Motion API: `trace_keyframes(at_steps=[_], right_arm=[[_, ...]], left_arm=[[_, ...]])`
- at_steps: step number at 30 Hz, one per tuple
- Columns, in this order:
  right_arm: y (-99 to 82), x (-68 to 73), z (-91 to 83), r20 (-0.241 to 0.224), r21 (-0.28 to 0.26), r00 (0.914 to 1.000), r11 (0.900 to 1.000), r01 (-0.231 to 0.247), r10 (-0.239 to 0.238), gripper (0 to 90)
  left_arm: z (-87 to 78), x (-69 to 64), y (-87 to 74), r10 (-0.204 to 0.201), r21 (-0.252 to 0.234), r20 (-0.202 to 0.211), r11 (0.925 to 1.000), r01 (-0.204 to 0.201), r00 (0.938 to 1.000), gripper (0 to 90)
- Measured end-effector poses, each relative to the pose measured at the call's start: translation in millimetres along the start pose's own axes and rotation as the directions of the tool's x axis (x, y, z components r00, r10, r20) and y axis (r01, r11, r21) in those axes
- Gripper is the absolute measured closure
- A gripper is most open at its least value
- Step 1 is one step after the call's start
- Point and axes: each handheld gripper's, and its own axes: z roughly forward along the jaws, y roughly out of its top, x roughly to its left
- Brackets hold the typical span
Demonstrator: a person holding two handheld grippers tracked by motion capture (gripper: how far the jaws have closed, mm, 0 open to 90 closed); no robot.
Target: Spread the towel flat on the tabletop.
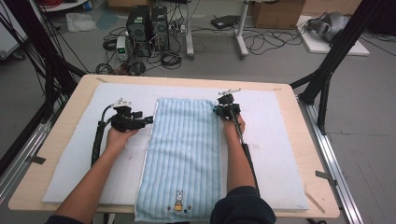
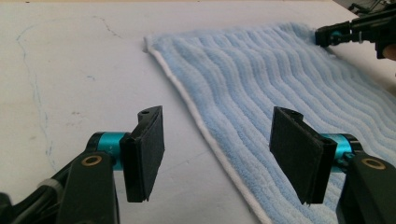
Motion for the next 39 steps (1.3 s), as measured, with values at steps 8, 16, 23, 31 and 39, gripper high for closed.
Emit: trace_keyframes(at_steps=[8, 16, 23, 31, 39], right_arm=[[-1.2, 1.4, -1.2, 0.077, -0.053, 0.9938, 0.9957, -0.076, 0.080, 69.4], [-9.8, -10.6, -40.3, 0.008, -0.103, 0.9994, 0.9942, -0.031, 0.032, 66.2], [-34.0, -13.5, -71.1, -0.080, -0.108, 0.9966, 0.9938, -0.026, 0.017, 64.1], [-54.3, -10.8, -98.8, -0.087, -0.134, 0.9960, 0.9909, 0.011, -0.023, 62.7], [-67.4, -9.8, -118.8, -0.113, -0.137, 0.9930, 0.9904, 0.019, -0.035, 57.0]], left_arm=[[2.5, -4.1, -0.6, 0.028, 0.020, -0.018, 0.9994, -0.028, 0.9994, 38.7], [19.5, -11.5, -4.0, 0.091, 0.026, 0.014, 0.9954, -0.092, 0.9957, 75.2], [40.8, -28.5, -0.8, 0.230, 0.134, 0.023, 0.9636, -0.231, 0.9728, 85.8], [42.6, -23.5, 2.1, 0.263, 0.144, -0.104, 0.9582, -0.247, 0.9591, 89.4], [21.2, -7.8, 5.0, 0.075, 0.029, 0.012, 0.9967, -0.076, 0.9971, 48.7]])
